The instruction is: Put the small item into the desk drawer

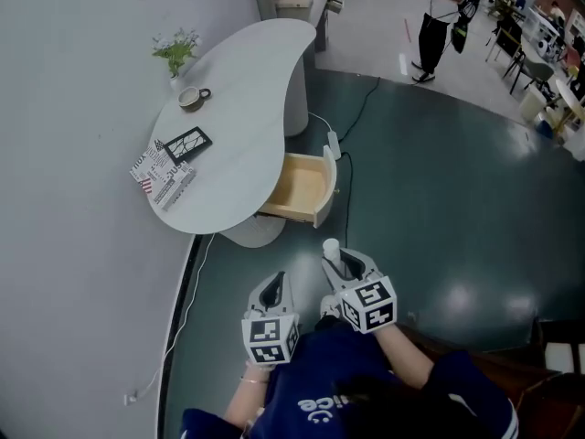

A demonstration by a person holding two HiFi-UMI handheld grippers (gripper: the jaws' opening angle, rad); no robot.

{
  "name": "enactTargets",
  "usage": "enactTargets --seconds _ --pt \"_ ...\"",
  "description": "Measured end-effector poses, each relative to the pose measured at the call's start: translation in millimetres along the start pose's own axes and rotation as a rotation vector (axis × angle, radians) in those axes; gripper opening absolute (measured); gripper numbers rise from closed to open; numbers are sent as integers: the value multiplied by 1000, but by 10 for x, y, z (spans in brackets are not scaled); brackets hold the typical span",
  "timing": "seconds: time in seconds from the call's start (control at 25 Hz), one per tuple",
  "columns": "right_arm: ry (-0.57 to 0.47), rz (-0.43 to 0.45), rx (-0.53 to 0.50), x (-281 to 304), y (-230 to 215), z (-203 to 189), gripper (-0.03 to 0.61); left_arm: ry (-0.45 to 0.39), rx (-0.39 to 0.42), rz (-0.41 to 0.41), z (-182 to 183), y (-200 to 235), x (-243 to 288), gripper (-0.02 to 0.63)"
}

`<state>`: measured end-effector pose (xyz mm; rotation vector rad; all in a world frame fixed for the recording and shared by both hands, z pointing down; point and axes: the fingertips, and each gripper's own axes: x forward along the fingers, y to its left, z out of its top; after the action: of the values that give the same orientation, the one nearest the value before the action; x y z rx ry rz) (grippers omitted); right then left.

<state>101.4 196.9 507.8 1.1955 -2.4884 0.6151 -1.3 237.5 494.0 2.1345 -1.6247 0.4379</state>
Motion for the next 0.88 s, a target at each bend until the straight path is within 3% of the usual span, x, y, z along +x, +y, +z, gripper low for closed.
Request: enactTargets --seconds 0.44,0.6,0.88 --pt "16 -3 19 125 -304 57 146 14 -39 25 120 84 357 5" --pt "23 -13 24 194 -319 113 146 37 -53 -16 117 82 490 5" --pt "33 -47 58 476 -421 249 146 28 -8 -66 382 223 918 5"
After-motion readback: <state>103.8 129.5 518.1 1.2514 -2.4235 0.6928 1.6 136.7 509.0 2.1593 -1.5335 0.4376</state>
